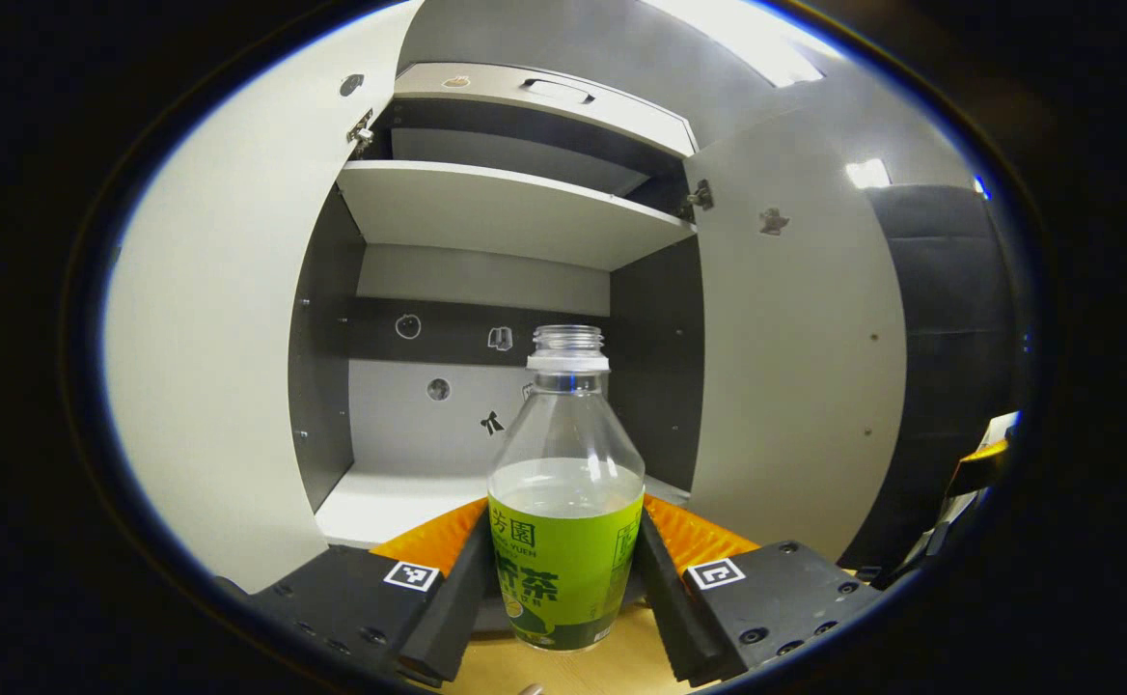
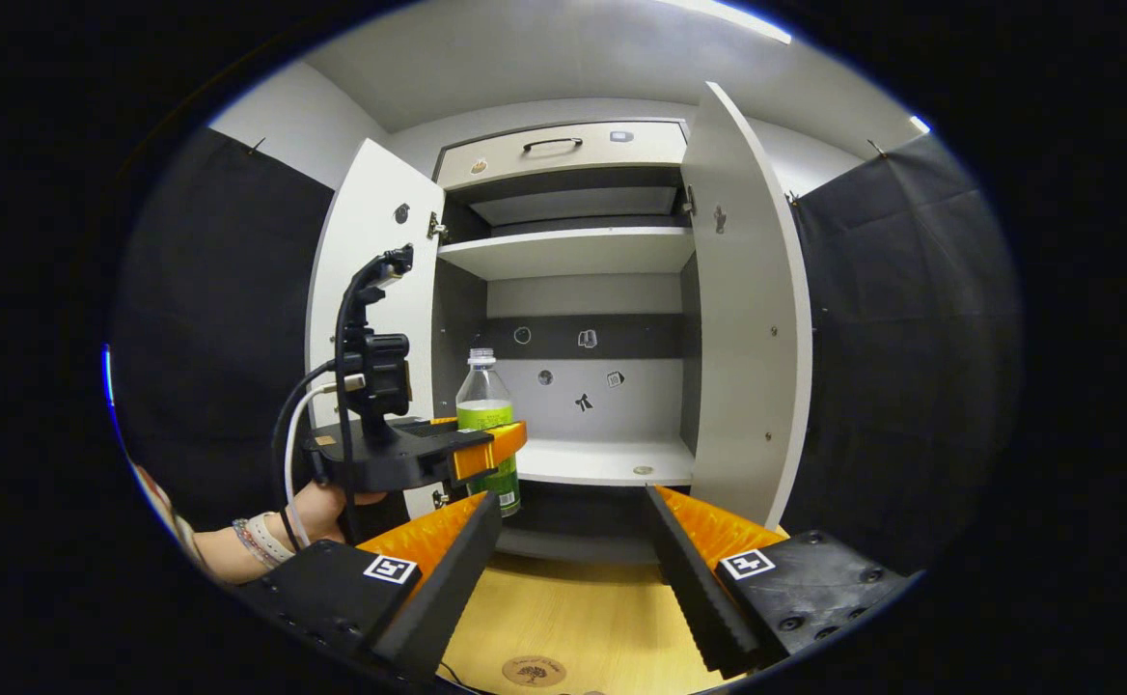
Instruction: Grasp the bottle in the cabinet with the left hand and place it on the coaster, then close the right door with the right hand and the left door with the left hand.
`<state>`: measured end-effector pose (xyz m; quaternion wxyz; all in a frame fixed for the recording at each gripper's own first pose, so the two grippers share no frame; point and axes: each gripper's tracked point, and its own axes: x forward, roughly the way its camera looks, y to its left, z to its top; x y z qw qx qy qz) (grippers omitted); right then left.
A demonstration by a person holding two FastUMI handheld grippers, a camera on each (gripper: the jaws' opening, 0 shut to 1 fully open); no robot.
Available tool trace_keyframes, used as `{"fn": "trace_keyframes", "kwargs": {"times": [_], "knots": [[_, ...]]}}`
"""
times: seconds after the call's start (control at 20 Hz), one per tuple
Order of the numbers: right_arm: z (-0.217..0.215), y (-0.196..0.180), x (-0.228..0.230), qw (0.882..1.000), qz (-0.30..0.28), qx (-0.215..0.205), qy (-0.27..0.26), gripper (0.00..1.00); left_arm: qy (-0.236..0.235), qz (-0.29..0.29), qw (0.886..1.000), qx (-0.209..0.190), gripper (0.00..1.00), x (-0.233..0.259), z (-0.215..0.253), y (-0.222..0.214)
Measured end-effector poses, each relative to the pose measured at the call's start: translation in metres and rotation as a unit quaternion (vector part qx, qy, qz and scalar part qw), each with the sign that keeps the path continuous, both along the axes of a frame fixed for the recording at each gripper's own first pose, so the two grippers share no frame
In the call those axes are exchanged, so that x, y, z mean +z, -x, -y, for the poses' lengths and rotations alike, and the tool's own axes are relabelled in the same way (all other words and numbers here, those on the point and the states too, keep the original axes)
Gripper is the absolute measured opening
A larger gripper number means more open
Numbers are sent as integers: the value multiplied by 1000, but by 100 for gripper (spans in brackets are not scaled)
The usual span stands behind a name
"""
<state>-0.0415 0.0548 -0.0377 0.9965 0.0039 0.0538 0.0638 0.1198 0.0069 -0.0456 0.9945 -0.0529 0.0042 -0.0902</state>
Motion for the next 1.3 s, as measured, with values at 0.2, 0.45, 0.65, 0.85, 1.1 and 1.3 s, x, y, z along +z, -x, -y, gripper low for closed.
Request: {"fn": "trace_keyframes", "kwargs": {"times": [0.2, 0.45, 0.65, 0.85, 1.1, 1.3], "knots": [[11, 1, -3, 1000, -4, -3, 5, 98, -2, -8, 1000, -5, 78, -26, 12, 18], [20, -4, -12, 999, 2, 31, 26, 98, 13, -22, 1000, -12, 78, -76, 35, 42], [30, -11, -36, 997, -11, 65, 47, 98, 20, -36, 999, 9, 79, -130, 49, 65], [45, -15, -61, 995, -19, 76, 55, 98, 15, -45, 999, 24, 79, -176, 65, 84], [59, -14, -100, 994, -56, 87, 47, 98, 31, -44, 998, 27, 79, -217, 86, 108], [63, -11, -123, 992, -80, 97, 20, 98, 26, -47, 998, 38, 79, -248, 98, 122]]}}
